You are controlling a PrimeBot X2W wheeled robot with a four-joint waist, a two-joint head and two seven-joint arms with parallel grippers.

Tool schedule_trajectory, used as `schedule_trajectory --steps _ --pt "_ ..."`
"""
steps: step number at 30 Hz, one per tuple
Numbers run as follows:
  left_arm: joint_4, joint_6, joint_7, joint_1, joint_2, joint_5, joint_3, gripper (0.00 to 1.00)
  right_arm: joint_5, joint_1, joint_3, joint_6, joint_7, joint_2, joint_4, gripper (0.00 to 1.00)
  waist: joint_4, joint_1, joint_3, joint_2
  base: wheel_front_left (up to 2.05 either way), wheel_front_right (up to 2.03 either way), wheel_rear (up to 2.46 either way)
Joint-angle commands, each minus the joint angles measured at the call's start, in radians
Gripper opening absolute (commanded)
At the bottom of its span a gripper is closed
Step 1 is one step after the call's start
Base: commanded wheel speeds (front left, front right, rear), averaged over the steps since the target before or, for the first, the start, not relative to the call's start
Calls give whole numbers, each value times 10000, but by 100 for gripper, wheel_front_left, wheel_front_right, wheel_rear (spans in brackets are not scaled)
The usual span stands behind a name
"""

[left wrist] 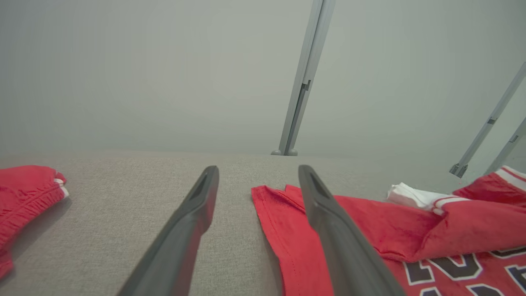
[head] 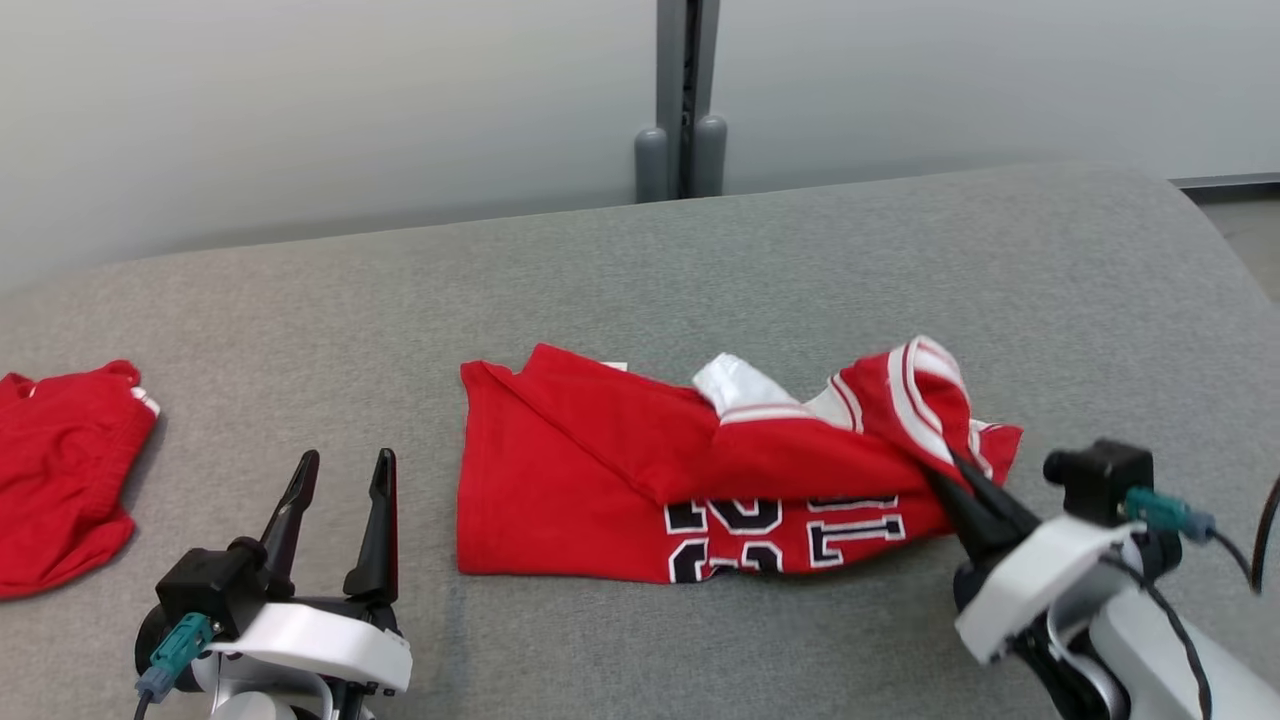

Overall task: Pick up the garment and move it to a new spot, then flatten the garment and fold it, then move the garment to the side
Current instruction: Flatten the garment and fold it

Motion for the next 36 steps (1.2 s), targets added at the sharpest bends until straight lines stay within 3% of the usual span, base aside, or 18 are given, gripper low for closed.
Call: schedule_trajectory --steps 1,6,14,15,16,17,27,36 --pt "40 -34 -17 91 48 61 24 100 31 342 16 20 -97 -164 -207 0 -181 0 -44 -1 0 0 0" --pt "90 -33 -19 108 89 59 2 100 213 1329 48 20 -172 -489 -649 0 -448 0 -55 -1 0 0 0" --pt "156 -45 -17 110 111 12 -43 100 318 2257 -270 20 -238 -588 -311 0 -684 0 -21 -1 0 0 0" --pt "161 -44 -17 104 113 5 -39 100 314 2279 -321 20 -240 -546 -227 7 -705 0 -12 -1 0 0 0" --pt "168 -41 -17 97 111 0 -36 100 252 2273 -407 20 -244 -513 -74 47 -723 0 -2 -1 0 0 0" --pt "177 -39 -17 87 111 -4 -36 100 173 2253 -517 19 -237 -489 110 100 -736 0 8 -1 0 0 0" --pt "286 -49 -17 -49 61 -90 -79 100 -1252 1899 -2655 20 -410 286 1159 100 -635 0 11 -1 0 0 0" --pt "327 -46 -17 -74 27 -86 -81 100 -2911 2338 -4846 20 -409 1107 -34 100 -469 0 -42 -1 0 0 0"
